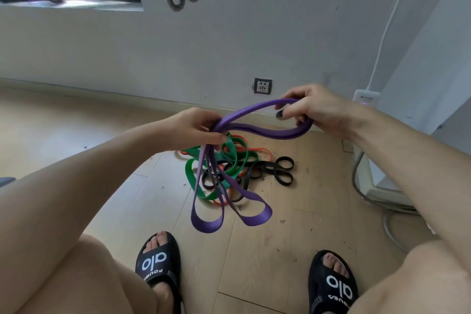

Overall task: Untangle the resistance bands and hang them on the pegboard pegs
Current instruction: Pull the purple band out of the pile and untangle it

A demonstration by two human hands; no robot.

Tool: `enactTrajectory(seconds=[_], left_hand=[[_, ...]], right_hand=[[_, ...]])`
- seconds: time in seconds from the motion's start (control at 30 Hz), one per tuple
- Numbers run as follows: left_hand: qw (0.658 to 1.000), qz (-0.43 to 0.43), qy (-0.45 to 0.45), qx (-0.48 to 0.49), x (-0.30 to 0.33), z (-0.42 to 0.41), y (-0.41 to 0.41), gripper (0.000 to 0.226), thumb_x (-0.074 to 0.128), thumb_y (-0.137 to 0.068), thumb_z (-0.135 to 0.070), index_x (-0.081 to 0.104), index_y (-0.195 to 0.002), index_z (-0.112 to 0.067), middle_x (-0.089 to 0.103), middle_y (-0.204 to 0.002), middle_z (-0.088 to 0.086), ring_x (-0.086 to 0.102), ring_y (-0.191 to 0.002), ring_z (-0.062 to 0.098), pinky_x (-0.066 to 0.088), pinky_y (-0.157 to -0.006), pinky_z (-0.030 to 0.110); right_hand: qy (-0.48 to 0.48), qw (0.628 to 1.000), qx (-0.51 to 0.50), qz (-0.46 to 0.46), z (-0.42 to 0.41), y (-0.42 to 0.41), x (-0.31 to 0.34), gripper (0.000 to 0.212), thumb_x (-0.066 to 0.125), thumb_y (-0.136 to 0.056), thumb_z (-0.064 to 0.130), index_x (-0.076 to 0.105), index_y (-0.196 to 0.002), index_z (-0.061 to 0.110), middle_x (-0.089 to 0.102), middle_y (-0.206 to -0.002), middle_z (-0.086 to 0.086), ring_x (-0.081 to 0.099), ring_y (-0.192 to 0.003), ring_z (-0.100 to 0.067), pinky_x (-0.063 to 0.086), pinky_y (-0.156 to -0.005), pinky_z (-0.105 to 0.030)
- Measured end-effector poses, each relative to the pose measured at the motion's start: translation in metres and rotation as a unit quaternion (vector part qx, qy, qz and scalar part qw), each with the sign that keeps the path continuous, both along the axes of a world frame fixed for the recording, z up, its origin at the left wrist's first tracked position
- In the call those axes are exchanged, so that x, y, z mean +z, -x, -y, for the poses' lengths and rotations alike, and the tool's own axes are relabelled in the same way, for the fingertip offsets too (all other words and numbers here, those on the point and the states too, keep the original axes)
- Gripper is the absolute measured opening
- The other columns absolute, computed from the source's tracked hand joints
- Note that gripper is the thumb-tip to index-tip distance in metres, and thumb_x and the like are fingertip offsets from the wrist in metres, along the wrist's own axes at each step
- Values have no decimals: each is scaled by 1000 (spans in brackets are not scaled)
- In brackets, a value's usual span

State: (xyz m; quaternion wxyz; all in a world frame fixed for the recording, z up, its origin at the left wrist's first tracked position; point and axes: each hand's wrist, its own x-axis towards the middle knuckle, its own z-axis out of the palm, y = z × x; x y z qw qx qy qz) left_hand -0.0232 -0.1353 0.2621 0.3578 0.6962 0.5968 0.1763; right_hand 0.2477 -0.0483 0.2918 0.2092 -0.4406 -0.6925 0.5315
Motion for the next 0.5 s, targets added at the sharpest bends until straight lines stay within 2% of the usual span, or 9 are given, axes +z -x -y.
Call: enactTrajectory(seconds=[0.07,0.1,0.2,0.3,0.4,0.5], left_hand=[[1000,-12,4,-9,-1,0,1,15,70,-95,-20,69,-110,-18,74,-96,-2,74,-91,16,56,-78,27],[1000,-20,5,-11,-1,0,1,16,71,-94,-21,69,-110,-19,75,-97,-3,74,-92,16,57,-80,29],[999,-47,3,-20,-3,0,-6,27,75,-91,-24,67,-116,-21,74,-101,-3,74,-94,18,61,-87,41],[997,-65,-4,-33,-6,1,-17,42,76,-90,-21,62,-129,-24,73,-105,-9,73,-94,13,61,-90,38],[996,-82,-18,-35,-4,0,-19,44,75,-91,-23,59,-131,-27,73,-109,-9,73,-96,13,60,-93,39],[996,-81,-29,-27,0,-1,-16,41,76,-90,-25,59,-127,-31,73,-110,-6,73,-97,17,60,-94,42]], right_hand=[[14,996,-48,-69,3,4,3,20,67,-81,-12,70,-96,1,58,-74,-10,48,-54,-11,58,-76,-34],[16,992,-75,-103,4,5,6,22,66,-81,-14,69,-98,1,59,-77,-12,50,-56,-11,59,-75,-33],[-65,978,-132,-148,10,13,21,29,68,-76,-13,65,-98,5,63,-78,-9,53,-50,-9,46,-53,-29],[-193,964,-135,-125,19,25,38,35,72,-72,-10,61,-101,8,63,-77,-2,54,-49,-2,45,-49,-21],[-301,942,-114,-93,26,34,47,36,72,-66,-1,59,-97,14,62,-73,3,55,-60,-7,47,-56,-22],[-339,930,-112,-86,25,37,50,36,68,-63,4,54,-94,17,59,-72,4,52,-65,-12,45,-59,-24]])
